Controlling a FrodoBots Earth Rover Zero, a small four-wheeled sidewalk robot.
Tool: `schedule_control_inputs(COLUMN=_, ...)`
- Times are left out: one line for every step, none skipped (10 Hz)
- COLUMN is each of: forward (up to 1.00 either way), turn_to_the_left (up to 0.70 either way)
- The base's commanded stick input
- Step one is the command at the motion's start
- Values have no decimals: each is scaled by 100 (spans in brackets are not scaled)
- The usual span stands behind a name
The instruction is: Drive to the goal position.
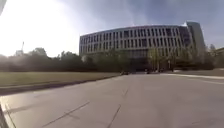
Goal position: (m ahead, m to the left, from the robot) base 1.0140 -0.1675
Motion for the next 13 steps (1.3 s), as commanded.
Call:
schedule_control_inputs(forward=70, turn_to_the_left=0)
schedule_control_inputs(forward=70, turn_to_the_left=0)
schedule_control_inputs(forward=70, turn_to_the_left=0)
schedule_control_inputs(forward=70, turn_to_the_left=0)
schedule_control_inputs(forward=70, turn_to_the_left=0)
schedule_control_inputs(forward=70, turn_to_the_left=0)
schedule_control_inputs(forward=70, turn_to_the_left=0)
schedule_control_inputs(forward=70, turn_to_the_left=0)
schedule_control_inputs(forward=70, turn_to_the_left=0)
schedule_control_inputs(forward=70, turn_to_the_left=0)
schedule_control_inputs(forward=70, turn_to_the_left=0)
schedule_control_inputs(forward=70, turn_to_the_left=0)
schedule_control_inputs(forward=70, turn_to_the_left=0)
